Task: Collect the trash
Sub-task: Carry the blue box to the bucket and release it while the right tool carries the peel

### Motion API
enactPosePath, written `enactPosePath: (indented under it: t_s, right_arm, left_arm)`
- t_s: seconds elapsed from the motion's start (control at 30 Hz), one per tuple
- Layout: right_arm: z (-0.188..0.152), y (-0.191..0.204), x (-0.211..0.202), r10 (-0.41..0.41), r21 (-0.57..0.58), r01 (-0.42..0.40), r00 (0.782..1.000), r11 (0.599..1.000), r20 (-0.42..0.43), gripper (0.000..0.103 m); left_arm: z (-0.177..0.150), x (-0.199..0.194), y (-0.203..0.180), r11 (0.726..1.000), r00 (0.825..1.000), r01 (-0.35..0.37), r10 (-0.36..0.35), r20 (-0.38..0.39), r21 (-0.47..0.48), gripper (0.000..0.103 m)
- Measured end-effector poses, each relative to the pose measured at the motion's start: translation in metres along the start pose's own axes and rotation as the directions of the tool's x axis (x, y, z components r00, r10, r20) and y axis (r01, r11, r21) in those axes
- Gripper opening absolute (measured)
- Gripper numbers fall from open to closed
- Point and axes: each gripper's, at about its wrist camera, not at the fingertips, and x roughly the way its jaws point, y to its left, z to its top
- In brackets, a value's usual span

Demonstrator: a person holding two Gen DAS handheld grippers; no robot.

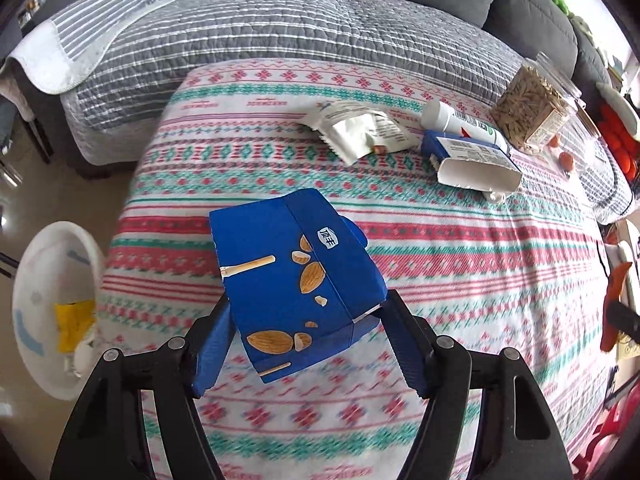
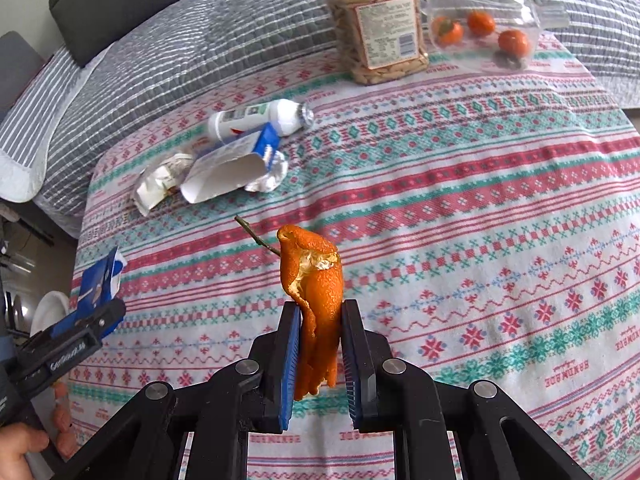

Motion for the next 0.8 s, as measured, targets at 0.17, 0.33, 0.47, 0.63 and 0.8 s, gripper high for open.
enactPosePath:
  t_s: [0.17,0.33,0.47,0.63,0.8]
  right_arm:
    - [-0.002,0.027,0.002,0.020,-0.033,-0.020,1.000,0.999,0.008,0.017]
    - [-0.008,0.064,0.009,0.038,-0.091,-0.038,0.999,0.995,0.004,0.018]
    - [-0.014,0.096,0.017,0.048,-0.144,-0.048,0.999,0.988,-0.003,0.017]
    - [-0.022,0.133,0.027,0.071,-0.199,-0.072,0.997,0.977,-0.015,0.018]
    - [-0.030,0.169,0.039,0.088,-0.246,-0.092,0.996,0.965,-0.028,0.018]
  left_arm:
    - [-0.008,-0.016,0.025,1.000,1.000,-0.003,0.003,0.017,0.013,0.074]
    - [-0.017,-0.029,0.057,1.000,1.000,0.008,-0.008,0.026,-0.007,0.074]
    - [-0.023,-0.041,0.084,0.999,0.999,0.016,-0.014,0.038,-0.034,0.074]
    - [-0.028,-0.049,0.119,0.998,0.999,0.000,0.003,0.044,-0.065,0.074]
    - [-0.036,-0.055,0.153,0.996,0.999,-0.022,0.027,0.046,-0.092,0.074]
